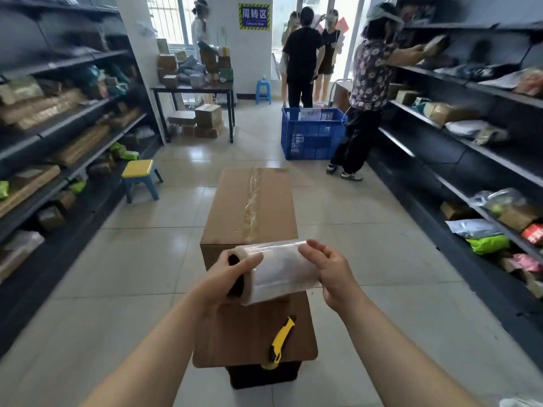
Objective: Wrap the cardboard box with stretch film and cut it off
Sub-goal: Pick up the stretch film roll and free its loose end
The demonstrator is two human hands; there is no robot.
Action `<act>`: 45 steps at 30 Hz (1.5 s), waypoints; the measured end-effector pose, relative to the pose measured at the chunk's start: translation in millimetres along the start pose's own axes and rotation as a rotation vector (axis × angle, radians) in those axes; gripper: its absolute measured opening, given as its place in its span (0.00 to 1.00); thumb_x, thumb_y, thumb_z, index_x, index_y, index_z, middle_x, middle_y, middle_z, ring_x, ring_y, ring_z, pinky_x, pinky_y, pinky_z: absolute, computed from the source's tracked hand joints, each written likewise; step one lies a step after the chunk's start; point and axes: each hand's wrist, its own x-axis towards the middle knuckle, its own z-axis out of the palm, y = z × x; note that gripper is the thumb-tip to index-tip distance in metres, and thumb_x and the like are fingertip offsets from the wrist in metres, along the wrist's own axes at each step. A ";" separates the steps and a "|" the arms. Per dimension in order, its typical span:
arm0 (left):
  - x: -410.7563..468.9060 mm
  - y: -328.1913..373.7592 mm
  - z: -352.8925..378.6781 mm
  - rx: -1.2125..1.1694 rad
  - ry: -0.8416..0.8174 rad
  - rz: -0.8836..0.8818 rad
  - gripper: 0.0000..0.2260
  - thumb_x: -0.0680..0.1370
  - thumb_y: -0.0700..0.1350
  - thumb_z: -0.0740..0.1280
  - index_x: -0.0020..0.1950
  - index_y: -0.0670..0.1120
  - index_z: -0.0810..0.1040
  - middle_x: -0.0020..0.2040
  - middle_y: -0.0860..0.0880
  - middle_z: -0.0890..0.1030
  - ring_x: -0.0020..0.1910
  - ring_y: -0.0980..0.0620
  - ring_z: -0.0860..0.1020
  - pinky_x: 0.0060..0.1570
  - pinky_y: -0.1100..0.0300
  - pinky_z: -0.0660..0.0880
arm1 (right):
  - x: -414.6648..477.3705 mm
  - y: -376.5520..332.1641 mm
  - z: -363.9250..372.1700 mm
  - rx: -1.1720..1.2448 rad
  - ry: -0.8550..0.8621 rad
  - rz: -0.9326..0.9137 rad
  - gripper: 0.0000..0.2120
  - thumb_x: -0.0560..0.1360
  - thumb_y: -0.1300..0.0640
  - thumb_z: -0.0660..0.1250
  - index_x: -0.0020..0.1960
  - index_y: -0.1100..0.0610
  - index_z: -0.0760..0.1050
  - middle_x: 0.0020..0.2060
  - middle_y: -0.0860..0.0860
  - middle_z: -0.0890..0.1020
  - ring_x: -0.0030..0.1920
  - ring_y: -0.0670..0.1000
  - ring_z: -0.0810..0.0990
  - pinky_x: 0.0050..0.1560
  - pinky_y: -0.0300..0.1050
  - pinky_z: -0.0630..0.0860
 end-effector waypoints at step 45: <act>1.5 40.2 20.6 -0.312 0.055 0.039 0.22 0.65 0.51 0.77 0.53 0.43 0.76 0.52 0.41 0.82 0.51 0.40 0.81 0.54 0.44 0.79 | 2.3 -30.3 -1.3 -0.058 -0.391 0.344 0.30 0.66 0.46 0.76 0.63 0.60 0.76 0.54 0.59 0.85 0.56 0.59 0.83 0.59 0.57 0.78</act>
